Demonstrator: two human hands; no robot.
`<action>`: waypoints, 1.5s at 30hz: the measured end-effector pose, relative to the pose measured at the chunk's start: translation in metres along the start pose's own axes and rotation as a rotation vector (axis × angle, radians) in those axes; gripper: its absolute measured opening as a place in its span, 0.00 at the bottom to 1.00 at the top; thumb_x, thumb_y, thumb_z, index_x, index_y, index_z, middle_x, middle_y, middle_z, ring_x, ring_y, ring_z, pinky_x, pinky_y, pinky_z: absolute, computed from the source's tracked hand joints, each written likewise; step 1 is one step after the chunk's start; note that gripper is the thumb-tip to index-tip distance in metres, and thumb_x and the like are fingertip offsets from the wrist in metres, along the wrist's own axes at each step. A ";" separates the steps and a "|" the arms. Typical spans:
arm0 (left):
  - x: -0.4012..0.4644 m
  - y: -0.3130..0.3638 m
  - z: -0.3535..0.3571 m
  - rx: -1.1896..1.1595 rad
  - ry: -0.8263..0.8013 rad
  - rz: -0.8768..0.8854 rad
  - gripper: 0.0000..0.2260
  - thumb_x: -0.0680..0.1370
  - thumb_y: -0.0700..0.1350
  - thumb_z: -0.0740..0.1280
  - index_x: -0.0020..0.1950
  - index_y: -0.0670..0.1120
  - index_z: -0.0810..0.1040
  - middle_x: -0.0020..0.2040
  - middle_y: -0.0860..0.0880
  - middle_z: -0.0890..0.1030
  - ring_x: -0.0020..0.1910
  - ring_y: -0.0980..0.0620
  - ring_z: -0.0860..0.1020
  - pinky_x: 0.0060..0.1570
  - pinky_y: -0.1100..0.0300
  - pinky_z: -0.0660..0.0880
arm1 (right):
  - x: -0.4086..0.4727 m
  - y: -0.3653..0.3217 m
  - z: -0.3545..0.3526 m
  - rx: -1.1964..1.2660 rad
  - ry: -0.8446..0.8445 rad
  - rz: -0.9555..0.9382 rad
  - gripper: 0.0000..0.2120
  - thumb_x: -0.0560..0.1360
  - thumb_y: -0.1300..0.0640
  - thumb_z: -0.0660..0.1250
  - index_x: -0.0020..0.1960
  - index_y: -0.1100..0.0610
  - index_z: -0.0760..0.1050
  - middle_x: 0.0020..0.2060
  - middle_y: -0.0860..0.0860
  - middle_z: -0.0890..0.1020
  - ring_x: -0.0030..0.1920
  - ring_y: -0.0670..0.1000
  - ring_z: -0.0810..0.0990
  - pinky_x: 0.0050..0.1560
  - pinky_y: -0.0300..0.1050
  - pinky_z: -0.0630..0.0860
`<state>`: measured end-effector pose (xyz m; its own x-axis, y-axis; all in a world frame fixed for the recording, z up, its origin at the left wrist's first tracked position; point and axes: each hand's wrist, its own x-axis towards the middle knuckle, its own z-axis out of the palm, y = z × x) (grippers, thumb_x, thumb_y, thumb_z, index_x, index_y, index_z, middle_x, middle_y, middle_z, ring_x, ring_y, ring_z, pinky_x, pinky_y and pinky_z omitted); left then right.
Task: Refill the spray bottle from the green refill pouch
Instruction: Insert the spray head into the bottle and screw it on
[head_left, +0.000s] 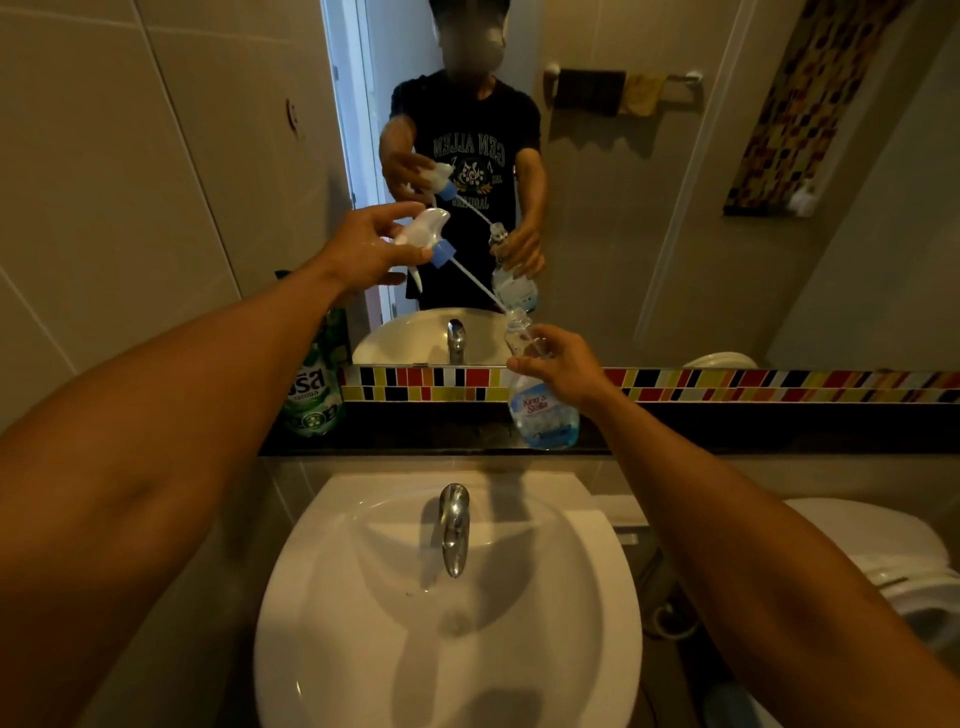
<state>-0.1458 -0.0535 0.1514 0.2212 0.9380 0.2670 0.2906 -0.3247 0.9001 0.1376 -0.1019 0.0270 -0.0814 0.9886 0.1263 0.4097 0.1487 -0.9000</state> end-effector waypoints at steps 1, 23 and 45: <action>0.001 0.002 0.006 -0.053 -0.011 -0.017 0.28 0.72 0.41 0.76 0.71 0.52 0.74 0.60 0.46 0.77 0.56 0.46 0.80 0.54 0.47 0.81 | 0.001 -0.003 0.003 0.007 -0.005 -0.013 0.20 0.77 0.57 0.74 0.67 0.54 0.74 0.61 0.53 0.81 0.62 0.56 0.81 0.57 0.51 0.82; -0.015 -0.038 0.073 -0.289 0.006 -0.052 0.24 0.73 0.39 0.75 0.66 0.51 0.72 0.63 0.43 0.77 0.56 0.46 0.80 0.39 0.64 0.79 | 0.013 -0.024 0.049 0.087 -0.018 -0.045 0.31 0.77 0.52 0.75 0.77 0.50 0.67 0.65 0.58 0.80 0.61 0.58 0.82 0.48 0.43 0.82; -0.014 -0.047 0.077 -0.189 0.104 0.137 0.27 0.73 0.38 0.75 0.67 0.49 0.66 0.63 0.45 0.73 0.51 0.48 0.80 0.39 0.67 0.78 | 0.017 -0.034 0.050 0.093 -0.055 -0.073 0.27 0.77 0.53 0.75 0.73 0.50 0.70 0.58 0.52 0.81 0.53 0.52 0.84 0.43 0.37 0.80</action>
<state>-0.0915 -0.0610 0.0787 0.1469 0.8974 0.4161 0.0834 -0.4304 0.8988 0.0772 -0.0916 0.0390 -0.1586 0.9723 0.1717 0.3154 0.2147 -0.9244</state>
